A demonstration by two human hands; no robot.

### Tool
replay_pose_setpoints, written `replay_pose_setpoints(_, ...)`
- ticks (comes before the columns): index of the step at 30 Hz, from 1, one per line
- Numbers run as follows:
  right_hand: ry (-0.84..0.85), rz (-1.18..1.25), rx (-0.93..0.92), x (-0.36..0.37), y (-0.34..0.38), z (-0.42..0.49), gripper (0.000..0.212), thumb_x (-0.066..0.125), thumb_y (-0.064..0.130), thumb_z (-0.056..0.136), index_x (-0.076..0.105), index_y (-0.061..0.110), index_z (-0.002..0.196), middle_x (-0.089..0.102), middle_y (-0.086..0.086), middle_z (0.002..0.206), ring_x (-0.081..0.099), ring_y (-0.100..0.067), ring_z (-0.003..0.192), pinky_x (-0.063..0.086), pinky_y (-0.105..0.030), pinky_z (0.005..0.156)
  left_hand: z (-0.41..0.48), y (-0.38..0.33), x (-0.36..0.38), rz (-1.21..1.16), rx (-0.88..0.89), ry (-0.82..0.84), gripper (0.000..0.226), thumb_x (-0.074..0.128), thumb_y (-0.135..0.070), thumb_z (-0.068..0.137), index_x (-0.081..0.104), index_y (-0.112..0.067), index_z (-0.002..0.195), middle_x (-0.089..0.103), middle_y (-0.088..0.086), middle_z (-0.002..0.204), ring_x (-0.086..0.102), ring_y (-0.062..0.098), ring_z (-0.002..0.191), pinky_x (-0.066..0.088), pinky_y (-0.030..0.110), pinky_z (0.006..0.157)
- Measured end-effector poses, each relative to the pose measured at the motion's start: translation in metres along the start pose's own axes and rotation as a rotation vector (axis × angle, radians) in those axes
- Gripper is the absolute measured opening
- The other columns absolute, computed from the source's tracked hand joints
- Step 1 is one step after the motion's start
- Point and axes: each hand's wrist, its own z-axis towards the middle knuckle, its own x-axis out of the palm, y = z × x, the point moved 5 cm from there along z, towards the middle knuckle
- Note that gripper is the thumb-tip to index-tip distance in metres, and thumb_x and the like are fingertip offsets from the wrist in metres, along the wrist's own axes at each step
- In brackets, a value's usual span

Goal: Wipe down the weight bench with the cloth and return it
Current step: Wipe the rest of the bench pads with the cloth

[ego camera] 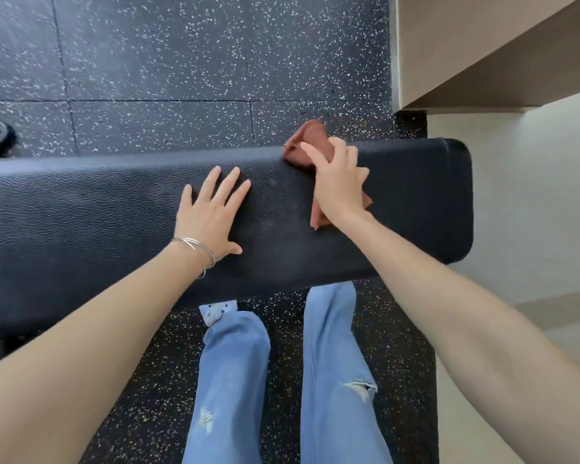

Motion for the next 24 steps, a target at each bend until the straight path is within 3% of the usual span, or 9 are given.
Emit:
replay_pose_setpoints(3, -0.221, 0.044, 0.434, -0.027, -0.076, 0.001, 0.034, 0.032, 0.044, 0.092, 0.05, 0.037, 0.12, 0.039, 0.0, 0.134, 0.035, -0.032, 0.119, 0.027, -0.043, 0.092, -0.009, 0.02, 0.004, 0.023, 0.002, 0.04, 0.121, 0.076, -0.055, 0.066, -0.008, -0.028, 0.149, -0.014, -0.007, 0.158, -0.01, 0.024, 0.146, 0.021, 0.06, 0.111)
replay_pose_setpoints(5, -0.295, 0.172, 0.779, -0.032, -0.111, -0.017, 0.033, 0.031, 0.036, 0.094, 0.049, 0.036, 0.122, 0.037, -0.006, 0.137, 0.035, -0.036, 0.121, 0.029, -0.053, 0.098, -0.012, 0.02, 0.006, 0.029, 0.002, 0.053, 0.121, 0.077, -0.052, 0.066, -0.009, -0.028, 0.149, -0.015, -0.006, 0.158, -0.012, 0.024, 0.146, 0.02, 0.062, 0.11)
replay_pose_setpoints(6, -0.294, 0.214, 0.824, -0.03, -0.109, -0.021, 0.033, 0.033, 0.032, 0.096, 0.047, 0.035, 0.126, 0.035, -0.008, 0.139, 0.033, -0.037, 0.123, 0.028, -0.055, 0.099, -0.011, 0.018, 0.006, 0.024, -0.005, 0.051, 0.121, 0.078, -0.049, 0.067, -0.008, -0.028, 0.149, -0.015, -0.006, 0.158, -0.013, 0.025, 0.145, 0.019, 0.063, 0.11)
replay_pose_setpoints(11, -0.255, 0.097, 0.46, 0.003, -0.003, -0.019, 0.055, 0.046, 0.001, 0.09, 0.044, 0.036, 0.133, 0.031, -0.009, 0.142, 0.03, -0.032, 0.114, 0.027, -0.046, 0.083, -0.01, 0.02, 0.006, -0.004, -0.003, 0.035, 0.122, 0.079, -0.051, 0.064, -0.007, -0.03, 0.149, -0.014, -0.007, 0.158, -0.012, 0.024, 0.146, 0.019, 0.063, 0.111)
replay_pose_setpoints(15, -0.072, 0.04, 0.132, 0.025, 0.069, -0.024, 0.06, 0.049, 0.0, 0.087, 0.043, 0.035, 0.135, 0.03, -0.01, 0.144, 0.028, -0.031, 0.116, 0.028, -0.044, 0.081, -0.011, 0.022, 0.005, -0.017, -0.014, 0.032, 0.123, 0.08, -0.05, 0.062, -0.006, -0.033, 0.149, -0.012, -0.009, 0.158, -0.011, 0.022, 0.146, 0.019, 0.062, 0.111)
replay_pose_setpoints(18, -0.018, -0.028, -0.056, 0.01, 0.047, -0.018, 0.069, 0.058, 0.007, 0.08, 0.04, 0.049, 0.131, 0.033, 0.0, 0.139, 0.032, -0.027, 0.117, 0.032, -0.043, 0.079, -0.011, 0.023, 0.005, -0.027, -0.014, 0.038, 0.123, 0.079, -0.052, 0.063, -0.008, -0.034, 0.148, -0.014, -0.01, 0.158, -0.012, 0.021, 0.146, 0.018, 0.06, 0.113)
replay_pose_setpoints(20, -0.041, -0.017, 0.042, -0.005, 0.001, -0.02, 0.063, 0.056, 0.015, 0.082, 0.039, 0.056, 0.126, 0.033, 0.006, 0.135, 0.032, -0.023, 0.114, 0.035, -0.044, 0.078, -0.011, 0.025, 0.006, -0.035, -0.024, 0.03, 0.123, 0.079, -0.052, 0.063, -0.01, -0.035, 0.148, -0.015, -0.011, 0.157, -0.013, 0.02, 0.145, 0.017, 0.059, 0.113)
replay_pose_setpoints(22, -0.115, 0.024, 0.387, -0.021, -0.065, -0.031, 0.047, 0.043, 0.019, 0.093, 0.044, 0.051, 0.128, 0.034, 0.003, 0.14, 0.034, -0.026, 0.119, 0.033, -0.046, 0.085, -0.011, 0.023, 0.005, -0.041, -0.027, 0.029, 0.124, 0.08, -0.051, 0.062, -0.008, -0.036, 0.148, -0.014, -0.011, 0.158, -0.012, 0.02, 0.146, 0.017, 0.06, 0.113)
replay_pose_setpoints(24, -0.153, 0.032, 0.612, -0.026, -0.1, -0.051, 0.051, 0.041, 0.012, 0.095, 0.045, 0.047, 0.131, 0.034, 0.0, 0.141, 0.034, -0.029, 0.12, 0.032, -0.049, 0.09, -0.011, 0.023, 0.006, -0.054, -0.033, 0.018, 0.125, 0.082, -0.05, 0.059, -0.004, -0.036, 0.148, -0.01, -0.012, 0.158, -0.01, 0.02, 0.146, 0.017, 0.061, 0.112)
